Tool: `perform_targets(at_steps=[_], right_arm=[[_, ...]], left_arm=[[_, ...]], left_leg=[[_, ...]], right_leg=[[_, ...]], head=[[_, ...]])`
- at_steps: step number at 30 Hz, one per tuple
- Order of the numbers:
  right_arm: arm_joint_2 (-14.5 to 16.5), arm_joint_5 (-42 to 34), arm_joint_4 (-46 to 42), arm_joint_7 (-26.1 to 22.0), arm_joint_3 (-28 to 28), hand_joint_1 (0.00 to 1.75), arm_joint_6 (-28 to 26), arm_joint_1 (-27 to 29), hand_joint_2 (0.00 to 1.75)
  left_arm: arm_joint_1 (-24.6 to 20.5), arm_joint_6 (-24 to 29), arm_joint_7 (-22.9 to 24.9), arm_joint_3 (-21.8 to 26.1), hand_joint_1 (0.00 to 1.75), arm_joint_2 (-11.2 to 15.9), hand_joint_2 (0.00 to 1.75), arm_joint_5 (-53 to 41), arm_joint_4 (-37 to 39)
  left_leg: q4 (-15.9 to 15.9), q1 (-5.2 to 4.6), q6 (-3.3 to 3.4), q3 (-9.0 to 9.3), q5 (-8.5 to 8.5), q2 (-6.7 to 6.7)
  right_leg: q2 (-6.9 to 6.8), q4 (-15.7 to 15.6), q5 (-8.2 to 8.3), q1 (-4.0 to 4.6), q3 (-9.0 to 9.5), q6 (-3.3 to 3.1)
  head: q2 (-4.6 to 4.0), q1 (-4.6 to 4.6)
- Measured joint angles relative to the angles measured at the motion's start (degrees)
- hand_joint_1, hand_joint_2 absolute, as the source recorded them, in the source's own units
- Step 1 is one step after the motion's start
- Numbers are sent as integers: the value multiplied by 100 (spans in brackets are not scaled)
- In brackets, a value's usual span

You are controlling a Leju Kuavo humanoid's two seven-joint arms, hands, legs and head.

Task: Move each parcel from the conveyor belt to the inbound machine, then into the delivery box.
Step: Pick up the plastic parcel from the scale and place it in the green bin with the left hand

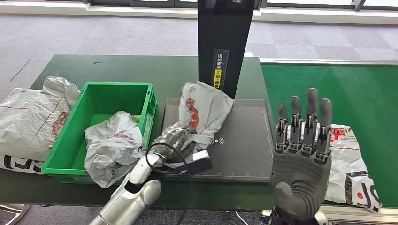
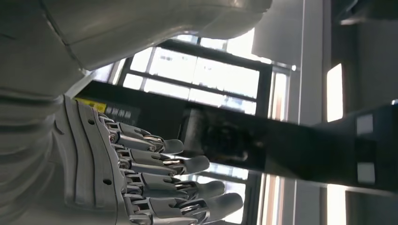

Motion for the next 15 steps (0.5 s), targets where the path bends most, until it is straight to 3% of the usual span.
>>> perform_targets(at_steps=[6,10,15], right_arm=[[-10,227,-168,-2,-178,0,-409,302,175],[-66,303,-221,-11,-189,0,-646,503,175],[-161,297,-224,-41,-180,0,-833,634,175]], left_arm=[[226,246,-93,1137,175,583,175,-154,-1101],[258,538,-119,1464,175,881,175,-193,-1381],[250,534,63,1798,175,1149,175,-203,-1575]], left_leg=[[-1,2,-2,0,1,0],[-1,1,-2,0,1,-2],[-1,1,-2,0,1,-1]], right_leg=[[-1,0,-1,1,0,-1],[-2,0,-1,1,2,-1],[-1,0,-1,0,1,-1]], head=[[0,1],[0,1],[0,1]])
